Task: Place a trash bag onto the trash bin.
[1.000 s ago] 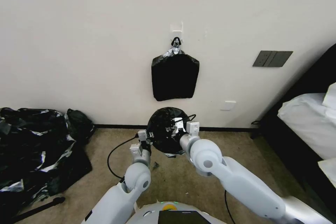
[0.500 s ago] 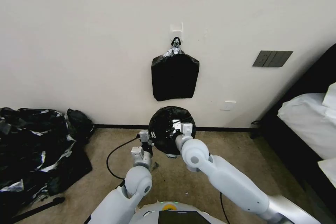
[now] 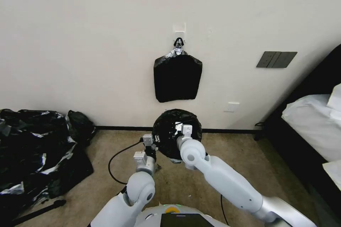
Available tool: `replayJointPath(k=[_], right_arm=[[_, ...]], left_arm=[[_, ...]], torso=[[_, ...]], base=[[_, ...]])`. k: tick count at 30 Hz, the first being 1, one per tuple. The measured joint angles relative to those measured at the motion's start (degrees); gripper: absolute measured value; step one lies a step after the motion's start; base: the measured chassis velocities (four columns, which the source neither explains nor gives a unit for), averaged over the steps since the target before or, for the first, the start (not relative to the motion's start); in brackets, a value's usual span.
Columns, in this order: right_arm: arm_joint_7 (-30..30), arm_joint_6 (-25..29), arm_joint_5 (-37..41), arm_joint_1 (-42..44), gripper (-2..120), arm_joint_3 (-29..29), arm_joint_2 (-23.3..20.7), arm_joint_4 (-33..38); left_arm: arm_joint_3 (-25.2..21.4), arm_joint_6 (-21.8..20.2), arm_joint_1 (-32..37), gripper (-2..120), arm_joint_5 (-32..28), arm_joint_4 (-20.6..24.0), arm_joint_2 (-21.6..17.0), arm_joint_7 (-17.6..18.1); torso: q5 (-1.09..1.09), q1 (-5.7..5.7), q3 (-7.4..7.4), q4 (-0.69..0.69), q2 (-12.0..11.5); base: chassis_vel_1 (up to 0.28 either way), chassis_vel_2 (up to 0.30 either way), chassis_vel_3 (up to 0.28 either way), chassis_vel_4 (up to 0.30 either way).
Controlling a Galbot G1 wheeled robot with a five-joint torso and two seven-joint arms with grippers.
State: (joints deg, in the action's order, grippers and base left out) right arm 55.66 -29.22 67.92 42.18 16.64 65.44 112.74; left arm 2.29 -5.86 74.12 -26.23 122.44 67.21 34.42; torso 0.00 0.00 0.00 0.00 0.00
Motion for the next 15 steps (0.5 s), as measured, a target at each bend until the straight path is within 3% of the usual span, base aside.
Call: replayJointPath(k=[15], right_arm=[[0.52, 0.56, -0.88, -0.25, 0, 0.07, 1.87, -3.29]], left_arm=[[0.17, 0.21, 0.86, 1, 0.38, 1.0, 0.01, -0.38]], torso=[[0.0, 0.0, 0.0, 0.0, 0.0]], base=[[0.0, 0.0, 0.0, 0.0]])
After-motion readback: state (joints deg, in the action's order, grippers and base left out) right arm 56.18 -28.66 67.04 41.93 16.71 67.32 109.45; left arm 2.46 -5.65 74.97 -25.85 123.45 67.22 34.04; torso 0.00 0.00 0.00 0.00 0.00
